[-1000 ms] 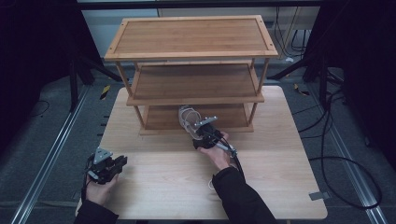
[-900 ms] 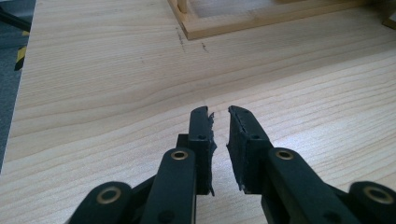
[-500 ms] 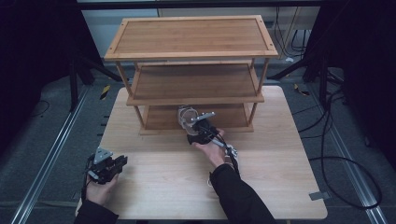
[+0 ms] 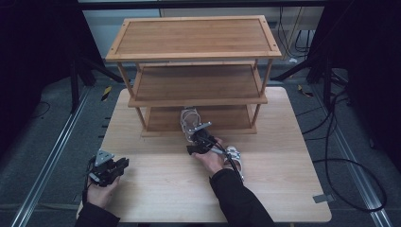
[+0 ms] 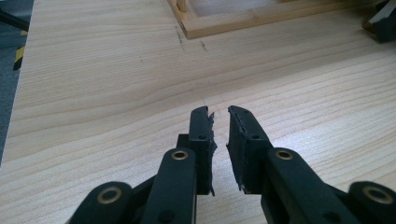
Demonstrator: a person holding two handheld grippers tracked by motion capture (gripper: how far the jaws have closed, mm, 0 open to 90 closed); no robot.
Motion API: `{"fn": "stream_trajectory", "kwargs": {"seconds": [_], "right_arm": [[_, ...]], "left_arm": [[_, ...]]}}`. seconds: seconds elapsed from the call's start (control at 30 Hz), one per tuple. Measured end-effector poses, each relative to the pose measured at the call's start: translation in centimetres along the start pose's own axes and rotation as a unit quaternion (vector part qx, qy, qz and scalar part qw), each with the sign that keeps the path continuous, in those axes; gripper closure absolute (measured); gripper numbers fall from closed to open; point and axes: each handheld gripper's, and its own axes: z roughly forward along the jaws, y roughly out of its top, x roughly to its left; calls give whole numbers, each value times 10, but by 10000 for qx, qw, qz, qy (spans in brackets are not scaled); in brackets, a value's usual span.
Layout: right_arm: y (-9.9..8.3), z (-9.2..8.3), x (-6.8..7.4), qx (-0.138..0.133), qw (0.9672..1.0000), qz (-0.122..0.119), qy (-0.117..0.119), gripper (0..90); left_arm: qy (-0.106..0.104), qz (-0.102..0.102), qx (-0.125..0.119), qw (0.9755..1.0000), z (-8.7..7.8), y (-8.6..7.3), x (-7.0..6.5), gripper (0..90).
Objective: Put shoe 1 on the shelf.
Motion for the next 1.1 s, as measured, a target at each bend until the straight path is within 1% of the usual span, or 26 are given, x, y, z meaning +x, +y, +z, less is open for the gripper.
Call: {"fn": "stream_trajectory", "kwargs": {"seconds": [0.03,0.07,0.1,0.13,0.2,0.23,0.27,0.3,0.33,0.4,0.47,0.53,0.6,0.67,0.73,0.83,0.93,0.97,1.0,1.1], "right_arm": [[0,0,0,0,10000,0,0,531],[2,-1,0,-88,9999,20,87,616],[2,-1,0,-88,9999,20,87,616],[3,-2,1,-105,9999,10,33,652],[4,-2,0,-93,9999,119,83,721],[3,-2,1,-110,9998,158,45,743],[4,-3,0,-135,9996,219,71,749],[4,-4,0,-139,9996,224,76,752],[5,-6,1,-229,9991,296,176,760],[7,-8,2,-370,9985,314,240,771],[10,-9,3,-492,9981,302,229,775],[12,-8,4,-516,9979,344,210,776],[14,-5,4,-558,9978,324,144,777],[17,-4,4,-631,9971,395,131,778],[21,-2,3,-711,9966,391,107,779],[25,1,0,-807,9956,480,75,779],[25,6,-5,-837,9952,505,-27,776],[26,8,-5,-851,9949,542,-19,775],[26,10,-5,-881,9946,544,-7,774],[31,14,-2,-882,9951,448,-5,770]], "left_arm": [[0,0,-2,10000,0,0,0,780],[-6,1,-3,10000,0,0,0,780],[-7,0,-5,10000,0,0,0,780],[-3,-3,1,10000,0,0,0,781],[-5,-5,4,10000,0,0,0,781],[-11,-1,-7,10000,0,0,0,781],[-6,-3,-3,10000,0,0,0,782],[-6,-2,-5,10000,0,0,0,782],[-7,2,-6,10000,0,0,0,782],[-4,1,13,10000,1,0,0,782],[-5,4,9,10000,1,0,0,782],[-8,-4,-2,10000,0,0,0,782],[-6,-8,2,10000,0,0,0,783],[-12,-16,11,10000,1,0,1,783],[-20,-19,11,10000,1,-1,0,784],[-26,-17,12,10000,1,-1,0,785],[-30,-17,15,10000,1,-1,0,787],[-36,-19,17,10000,1,-1,0,787],[-32,-17,25,10000,1,-1,0,788],[-28,-27,28,10000,1,-1,0,789]]}}
